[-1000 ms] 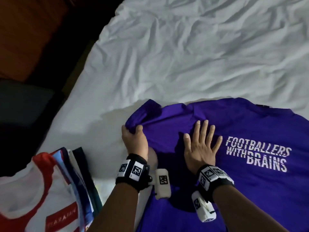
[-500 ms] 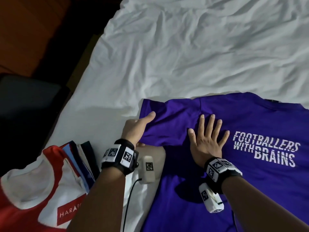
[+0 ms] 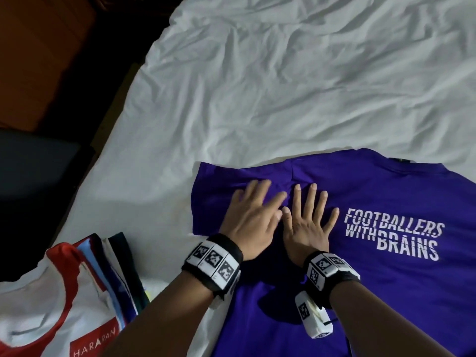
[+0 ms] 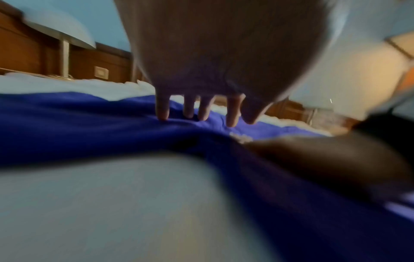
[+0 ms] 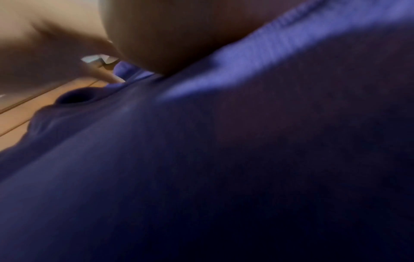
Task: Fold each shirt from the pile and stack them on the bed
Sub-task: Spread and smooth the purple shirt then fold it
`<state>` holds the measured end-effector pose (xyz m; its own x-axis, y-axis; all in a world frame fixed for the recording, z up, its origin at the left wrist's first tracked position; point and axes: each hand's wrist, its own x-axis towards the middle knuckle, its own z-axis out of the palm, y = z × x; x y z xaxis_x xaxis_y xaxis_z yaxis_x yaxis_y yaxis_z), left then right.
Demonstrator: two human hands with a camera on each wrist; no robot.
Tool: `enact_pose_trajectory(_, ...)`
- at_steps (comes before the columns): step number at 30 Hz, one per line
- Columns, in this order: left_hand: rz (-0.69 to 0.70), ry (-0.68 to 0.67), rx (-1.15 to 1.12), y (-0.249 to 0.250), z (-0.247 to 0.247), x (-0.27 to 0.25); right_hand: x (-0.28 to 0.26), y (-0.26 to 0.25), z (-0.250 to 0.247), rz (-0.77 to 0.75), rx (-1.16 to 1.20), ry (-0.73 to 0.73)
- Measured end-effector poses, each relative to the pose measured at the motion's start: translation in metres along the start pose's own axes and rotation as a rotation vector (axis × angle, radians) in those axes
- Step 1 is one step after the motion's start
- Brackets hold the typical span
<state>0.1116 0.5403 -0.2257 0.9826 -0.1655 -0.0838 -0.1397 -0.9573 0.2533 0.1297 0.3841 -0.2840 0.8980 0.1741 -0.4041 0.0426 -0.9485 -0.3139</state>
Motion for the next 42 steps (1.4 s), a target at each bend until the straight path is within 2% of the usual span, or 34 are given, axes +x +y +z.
enact_pose_trajectory(1,0.002,-0.150,0.044,-0.004,0.008,0.004,0.000,0.001,0.000,-0.001,0.004,-0.005)
enact_pose_trajectory(2,-0.056,-0.244,0.077,-0.014,0.014,0.007,0.000,0.002,-0.001,-0.004,0.013,-0.010)
enact_pose_trajectory(3,-0.144,-0.280,0.083,-0.027,0.018,0.010,0.000,0.002,-0.001,-0.009,0.024,-0.015)
enact_pose_trajectory(5,-0.362,-0.227,0.058,-0.047,0.021,0.012,0.000,0.004,-0.002,-0.023,0.038,-0.025)
enact_pose_trajectory(6,-0.436,-0.176,0.062,-0.049,0.020,0.014,0.001,0.004,-0.002,-0.029,0.046,-0.028)
enact_pose_trajectory(7,-0.443,-0.110,0.074,-0.044,0.019,0.017,0.001,0.005,-0.003,-0.029,0.061,-0.034)
enact_pose_trajectory(8,-0.373,-0.046,0.094,-0.034,0.018,0.018,0.001,0.006,-0.003,-0.030,0.078,-0.041)
enact_pose_trajectory(9,-0.232,-0.017,0.116,-0.022,0.022,0.017,0.002,0.006,-0.004,-0.037,0.096,-0.047)
enact_pose_trajectory(11,0.043,-0.118,0.179,-0.008,0.027,0.015,0.004,0.010,-0.007,-0.054,0.171,-0.062)
enact_pose_trajectory(12,0.071,-0.182,0.198,-0.012,0.030,0.016,0.004,0.011,-0.011,-0.062,0.252,-0.064)
enact_pose_trajectory(14,-0.094,-0.218,0.213,-0.027,0.031,0.020,0.000,0.017,-0.023,-0.081,0.475,-0.046)
enact_pose_trajectory(16,-0.324,-0.172,0.193,-0.031,0.025,0.025,-0.009,0.030,-0.040,-0.080,0.707,-0.019)
enact_pose_trajectory(17,-0.362,-0.139,0.160,-0.021,0.021,0.028,-0.016,0.039,-0.047,-0.092,0.767,0.013)
enact_pose_trajectory(18,-0.320,-0.098,0.122,-0.006,0.019,0.028,-0.022,0.049,-0.052,-0.121,0.744,0.065)
enact_pose_trajectory(19,-0.205,-0.075,0.100,0.014,0.021,0.027,-0.029,0.059,-0.056,-0.167,0.617,0.123)
enact_pose_trajectory(21,0.073,-0.166,0.107,0.046,0.032,0.017,-0.042,0.082,-0.055,-0.246,0.245,0.161)
enact_pose_trajectory(22,0.137,-0.247,0.139,0.048,0.040,0.012,-0.047,0.094,-0.054,-0.239,0.107,0.115)
enact_pose_trajectory(23,0.130,-0.294,0.179,0.043,0.047,0.010,-0.052,0.109,-0.052,-0.207,0.002,0.057)
enact_pose_trajectory(25,-0.039,-0.261,0.213,0.029,0.055,0.011,-0.055,0.141,-0.053,-0.157,-0.125,0.002)
enact_pose_trajectory(27,-0.243,-0.176,0.212,0.030,0.054,0.015,-0.054,0.167,-0.061,-0.099,-0.128,0.035)
enact_pose_trajectory(28,-0.277,-0.146,0.188,0.040,0.052,0.018,-0.052,0.175,-0.066,-0.065,-0.110,0.071)
enact_pose_trajectory(29,-0.239,-0.130,0.148,0.055,0.050,0.022,-0.051,0.178,-0.071,-0.049,-0.101,0.111)
enact_pose_trajectory(30,-0.144,-0.133,0.110,0.072,0.051,0.025,-0.052,0.179,-0.073,-0.056,-0.104,0.134)
enact_pose_trajectory(32,0.053,-0.210,0.083,0.100,0.057,0.031,-0.055,0.182,-0.072,-0.111,-0.128,0.117)
enact_pose_trajectory(33,0.088,-0.255,0.105,0.103,0.060,0.037,-0.056,0.187,-0.071,-0.124,-0.133,0.098)
enact_pose_trajectory(35,0.034,-0.277,0.180,0.098,0.067,0.048,-0.057,0.203,-0.071,-0.082,-0.113,0.069)
enact_pose_trajectory(37,-0.099,-0.240,0.202,0.090,0.067,0.055,-0.056,0.217,-0.077,-0.051,-0.050,0.044)
enact_pose_trajectory(39,-0.184,-0.200,0.184,0.097,0.062,0.059,-0.055,0.228,-0.092,-0.104,0.091,0.047)
enact_pose_trajectory(40,-0.180,-0.171,0.173,0.110,0.059,0.060,-0.055,0.235,-0.102,-0.148,0.178,0.106)
enact_pose_trajectory(42,-0.111,-0.074,0.105,0.146,0.052,0.059,-0.055,0.254,-0.124,-0.207,0.269,0.320)
